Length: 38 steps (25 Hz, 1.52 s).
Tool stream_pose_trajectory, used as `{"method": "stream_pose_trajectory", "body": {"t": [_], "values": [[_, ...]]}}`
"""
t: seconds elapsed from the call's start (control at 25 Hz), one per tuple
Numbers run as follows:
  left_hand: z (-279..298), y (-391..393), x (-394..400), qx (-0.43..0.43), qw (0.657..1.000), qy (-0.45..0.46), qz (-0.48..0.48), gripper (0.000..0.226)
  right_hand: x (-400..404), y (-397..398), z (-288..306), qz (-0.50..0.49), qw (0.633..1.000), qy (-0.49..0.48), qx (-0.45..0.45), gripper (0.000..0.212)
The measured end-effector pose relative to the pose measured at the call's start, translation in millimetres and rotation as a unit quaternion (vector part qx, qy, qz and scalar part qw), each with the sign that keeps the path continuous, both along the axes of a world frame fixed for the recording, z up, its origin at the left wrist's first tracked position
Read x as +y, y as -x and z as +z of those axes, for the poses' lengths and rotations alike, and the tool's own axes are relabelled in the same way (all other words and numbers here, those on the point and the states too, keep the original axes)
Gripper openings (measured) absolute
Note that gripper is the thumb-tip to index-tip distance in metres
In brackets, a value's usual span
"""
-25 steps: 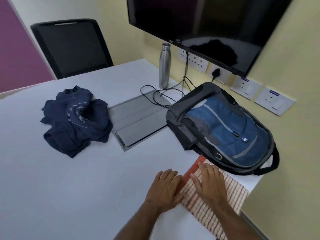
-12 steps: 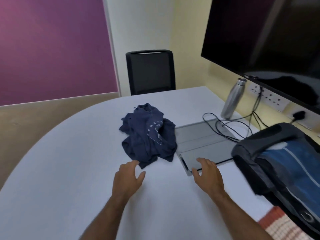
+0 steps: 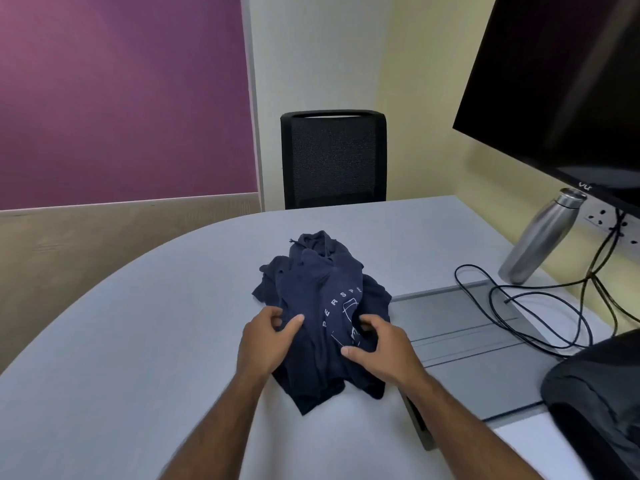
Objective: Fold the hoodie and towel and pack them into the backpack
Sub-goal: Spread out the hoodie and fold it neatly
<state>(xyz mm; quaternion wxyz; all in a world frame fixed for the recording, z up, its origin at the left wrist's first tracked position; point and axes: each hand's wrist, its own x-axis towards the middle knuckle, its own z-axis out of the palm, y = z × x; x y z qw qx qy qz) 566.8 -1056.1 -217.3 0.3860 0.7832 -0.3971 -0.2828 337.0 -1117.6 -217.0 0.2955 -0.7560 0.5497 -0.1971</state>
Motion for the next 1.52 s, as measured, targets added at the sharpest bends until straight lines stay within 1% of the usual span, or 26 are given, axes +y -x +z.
{"method": "stream_pose_trajectory", "body": {"t": [0.08,0.2,0.28,0.36,0.4,0.44,0.48,0.52,0.56,0.64,0.72,0.76,0.8,0.88,0.96,1.0,1.04,1.08,1.12,1.16,1.2,1.24,1.28,1.36,1.44,1.52], "values": [[-7.8,3.6,-25.3,-0.002,0.999,-0.037,-0.011,0.049,-3.8,-3.6,-11.4,0.039,0.999,0.013,0.022,0.052],[-14.6,6.8,-44.2,-0.047,0.995,-0.078,-0.034,0.037,-3.3,-5.5,-26.3,0.057,0.998,0.034,0.024,0.03],[-13.7,5.3,-42.4,-0.051,0.997,-0.06,-0.026,0.031,-2.0,-7.3,-27.4,0.03,0.997,0.065,0.013,0.024],[-10.4,0.4,-28.4,0.005,1.0,0.004,0.019,0.024,6.1,-14.4,-22.3,0.013,0.985,0.171,0.022,0.021],[-9.3,-2.5,-16.2,0.049,0.997,0.041,0.049,0.02,14.1,-21.0,-18.3,0.028,0.967,0.253,0.027,0.016],[-10.1,-4.5,-1.4,0.09,0.989,0.077,0.083,0.017,23.2,-27.4,-16.1,0.059,0.939,0.337,0.031,0.007],[-13.0,-5.9,17.1,0.119,0.981,0.096,0.119,0.016,34.7,-33.7,-15.6,0.097,0.909,0.404,0.036,0.005],[-20.2,-8.1,37.3,0.133,0.974,0.099,0.152,0.016,48.2,-38.4,-19.3,0.139,0.881,0.451,0.036,0.013],[-28.7,-11.1,58.1,0.132,0.972,0.079,0.178,0.017,60.9,-38.6,-25.9,0.187,0.865,0.463,0.041,0.015],[-47.2,-22.2,98.1,0.071,0.979,-0.005,0.189,0.023,85.0,-30.4,-44.2,0.288,0.862,0.413,0.059,0.017],[-57.9,-33.4,118.2,-0.052,0.981,-0.109,0.15,0.015,102.3,-15.7,-57.4,0.344,0.887,0.304,0.048,0.036],[-60.1,-40.0,117.9,-0.104,0.978,-0.114,0.143,0.005,104.1,-10.1,-58.7,0.338,0.906,0.253,0.022,0.038],[-55.5,-45.6,111.8,-0.139,0.976,-0.091,0.143,0.009,99.7,-6.6,-55.7,0.307,0.925,0.225,-0.008,0.033],[-37.0,-54.1,86.5,-0.178,0.978,0.016,0.105,0.025,74.9,-4.6,-47.5,0.181,0.95,0.251,-0.024,0.02],[-10.7,-49.6,48.4,-0.184,0.977,0.109,0.026,0.023,34.2,-1.6,-41.0,0.039,0.969,0.244,0.009,0.023],[3.1,-42.2,27.7,-0.177,0.977,0.12,-0.007,0.024,13.7,0.5,-40.0,-0.016,0.98,0.198,0.028,0.03],[13.7,-32.3,6.8,-0.172,0.979,0.102,-0.036,0.032,-3.5,1.1,-38.2,-0.059,0.99,0.122,0.04,0.044],[22.7,-21.8,-12.5,-0.182,0.979,0.059,-0.065,0.042,-16.7,0.6,-37.0,-0.083,0.995,0.038,0.048,0.061],[28.2,-12.3,-29.6,-0.207,0.974,-0.007,-0.091,0.051,-28.1,-1.1,-39.0,-0.083,0.994,-0.021,0.074,0.076],[29.7,-4.4,-42.6,-0.237,0.961,-0.079,-0.118,0.056,-35.5,-4.8,-40.7,-0.065,0.989,-0.051,0.119,0.082],[27.5,1.4,-51.4,-0.258,0.945,-0.137,-0.147,0.055,-40.9,-9.3,-42.2,-0.043,0.984,-0.063,0.161,0.078],[23.1,4.6,-55.8,-0.268,0.934,-0.169,-0.167,0.047,-43.8,-13.6,-43.7,-0.031,0.982,-0.061,0.179,0.066],[17.8,4.7,-57.2,-0.268,0.932,-0.173,-0.171,0.035,-44.8,-16.1,-46.2,-0.035,0.983,-0.057,0.17,0.05],[11.7,-0.8,-55.5,-0.253,0.947,-0.141,-0.136,0.019,-42.5,-18.5,-46.9,-0.087,0.989,-0.071,0.096,0.024],[18.9,-15.9,-53.4,-0.219,0.97,-0.089,-0.051,0.016,-45.4,-17.0,-35.8,-0.173,0.982,-0.081,-0.003,0.003],[37.4,-43.6,-52.0,-0.168,0.984,-0.034,0.045,0.016,-58.9,-12.0,-14.2,-0.246,0.965,-0.06,-0.063,0.011]]}}
